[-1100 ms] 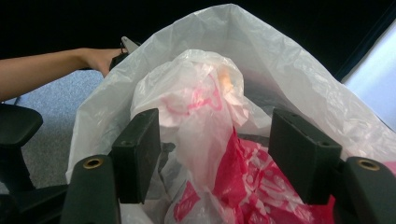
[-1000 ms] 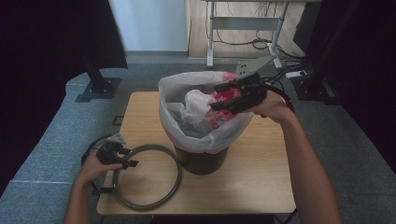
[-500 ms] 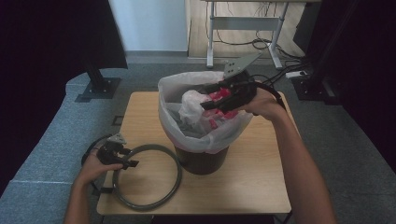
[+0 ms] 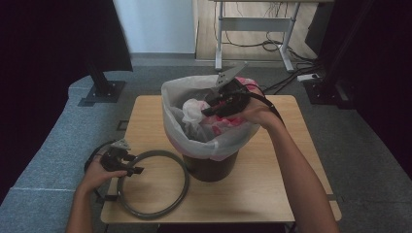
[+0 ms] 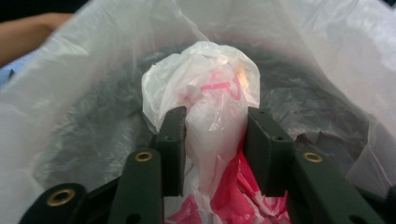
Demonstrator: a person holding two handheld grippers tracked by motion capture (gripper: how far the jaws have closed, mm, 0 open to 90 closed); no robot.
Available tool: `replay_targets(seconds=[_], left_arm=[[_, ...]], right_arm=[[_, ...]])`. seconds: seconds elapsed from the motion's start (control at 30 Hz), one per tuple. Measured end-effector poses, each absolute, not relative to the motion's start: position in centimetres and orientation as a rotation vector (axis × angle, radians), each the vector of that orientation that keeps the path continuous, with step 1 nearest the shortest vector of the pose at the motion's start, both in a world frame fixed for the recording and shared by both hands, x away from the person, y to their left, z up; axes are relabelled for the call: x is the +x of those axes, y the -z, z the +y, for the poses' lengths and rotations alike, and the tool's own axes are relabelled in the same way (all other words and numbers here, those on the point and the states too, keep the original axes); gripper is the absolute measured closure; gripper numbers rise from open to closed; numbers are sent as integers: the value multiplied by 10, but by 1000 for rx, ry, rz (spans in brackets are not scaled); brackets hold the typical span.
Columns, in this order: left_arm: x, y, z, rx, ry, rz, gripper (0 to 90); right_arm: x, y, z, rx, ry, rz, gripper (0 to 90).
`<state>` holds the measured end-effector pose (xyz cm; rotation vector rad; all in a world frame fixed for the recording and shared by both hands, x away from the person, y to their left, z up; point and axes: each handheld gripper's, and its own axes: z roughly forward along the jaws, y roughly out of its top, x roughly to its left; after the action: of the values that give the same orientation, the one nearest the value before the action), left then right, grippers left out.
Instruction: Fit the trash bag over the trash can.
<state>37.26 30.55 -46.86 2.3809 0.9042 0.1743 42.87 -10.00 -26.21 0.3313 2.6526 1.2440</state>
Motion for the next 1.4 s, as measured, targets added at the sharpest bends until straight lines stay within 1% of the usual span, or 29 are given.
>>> replay_targets(seconds=[0.2, 0.4, 0.93, 1.1, 1.17, 1.27, 1.4], left_arm=[[373, 469, 305, 2381, -175, 905, 295], [373, 469, 306, 2384, -175, 905, 295], [373, 471, 306, 2393, -170, 909, 295], [373, 471, 306, 2393, -172, 910, 294], [373, 471, 306, 2396, -170, 909, 294], [373, 471, 306, 2394, -169, 911, 294], [373, 471, 306, 2393, -171, 912, 293]], right_arm=[[432, 270, -90, 329, -1176, 2691, 687], [436, 280, -83, 348, -1074, 2748, 711], [443, 300, -77, 413, -855, 2856, 715], [443, 301, -76, 410, -826, 2862, 691], [442, 301, -76, 400, -835, 2853, 657], [440, 299, -78, 403, -861, 2823, 562], [439, 295, -81, 408, -909, 2800, 560]])
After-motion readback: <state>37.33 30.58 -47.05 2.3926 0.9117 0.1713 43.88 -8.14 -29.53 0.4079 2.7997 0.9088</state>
